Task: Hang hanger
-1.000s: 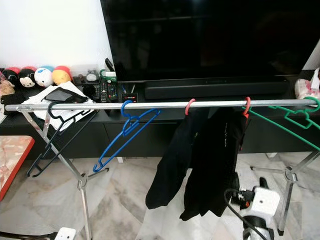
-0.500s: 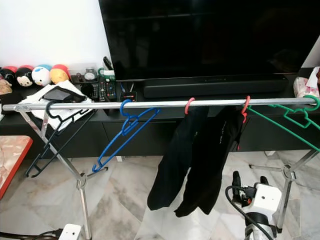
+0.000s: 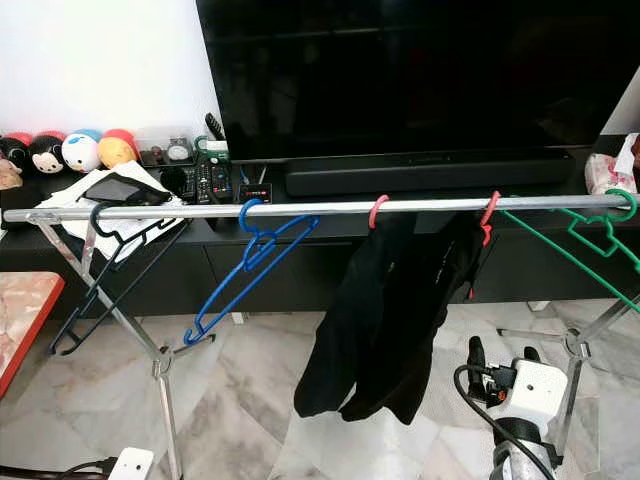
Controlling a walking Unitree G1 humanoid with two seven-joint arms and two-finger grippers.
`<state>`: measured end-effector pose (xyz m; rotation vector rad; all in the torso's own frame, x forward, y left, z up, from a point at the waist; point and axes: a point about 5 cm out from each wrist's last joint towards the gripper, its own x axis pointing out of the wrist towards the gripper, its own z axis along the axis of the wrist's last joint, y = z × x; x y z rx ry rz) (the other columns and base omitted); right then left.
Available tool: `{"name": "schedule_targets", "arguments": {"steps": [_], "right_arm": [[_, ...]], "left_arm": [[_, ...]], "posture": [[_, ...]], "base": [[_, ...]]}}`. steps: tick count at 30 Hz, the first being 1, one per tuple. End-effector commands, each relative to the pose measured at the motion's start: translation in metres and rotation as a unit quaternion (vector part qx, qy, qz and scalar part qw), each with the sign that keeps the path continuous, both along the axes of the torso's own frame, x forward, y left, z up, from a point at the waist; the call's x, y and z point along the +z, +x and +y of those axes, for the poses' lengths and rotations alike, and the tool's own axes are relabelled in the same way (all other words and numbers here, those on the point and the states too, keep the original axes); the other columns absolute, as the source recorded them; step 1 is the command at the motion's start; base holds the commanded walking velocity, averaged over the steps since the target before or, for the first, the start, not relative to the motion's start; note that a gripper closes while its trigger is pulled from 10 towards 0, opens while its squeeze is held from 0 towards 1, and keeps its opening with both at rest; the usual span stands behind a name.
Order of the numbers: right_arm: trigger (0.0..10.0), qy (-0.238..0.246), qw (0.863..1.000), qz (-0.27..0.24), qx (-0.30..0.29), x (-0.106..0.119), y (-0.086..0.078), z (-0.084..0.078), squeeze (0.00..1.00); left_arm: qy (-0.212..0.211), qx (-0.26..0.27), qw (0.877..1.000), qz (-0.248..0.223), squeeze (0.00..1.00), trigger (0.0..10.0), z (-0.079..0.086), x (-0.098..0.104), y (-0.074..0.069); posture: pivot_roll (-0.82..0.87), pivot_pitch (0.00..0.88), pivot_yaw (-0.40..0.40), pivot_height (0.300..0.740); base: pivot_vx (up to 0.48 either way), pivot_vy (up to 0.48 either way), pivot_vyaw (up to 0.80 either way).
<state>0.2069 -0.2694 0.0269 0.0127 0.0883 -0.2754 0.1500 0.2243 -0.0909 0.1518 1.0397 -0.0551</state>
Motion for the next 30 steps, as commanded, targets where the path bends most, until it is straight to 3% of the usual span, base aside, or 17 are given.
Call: {"name": "schedule_targets", "arguments": {"steps": [1,14,30], "right_arm": [[10.0,-0.001,1.000,0.001,-0.004,0.002,-0.001,-0.003,0.00],[10.0,0.000,1.000,0.007,0.000,0.002,-0.001,-0.003,0.00],[10.0,-0.002,1.000,0.008,0.002,0.004,0.001,-0.004,0.00]], "left_arm": [[0.000,0.001,1.000,0.013,0.00,10.0,-0.004,-0.003,-0.005],[-0.014,-0.008,1.000,0.010,0.00,10.0,-0.035,-0.006,0.002],[-0.009,-0.003,1.000,0.006,0.00,10.0,-0.018,-0.004,0.002]], "posture": [[-0.10,0.000,0.012,0.727],[-0.10,0.000,0.005,0.727],[-0.10,0.000,0.000,0.727]], "base": [[0.000,0.000,0.00],[0.131,0.000,0.00],[0.261,0.000,0.00]]}}
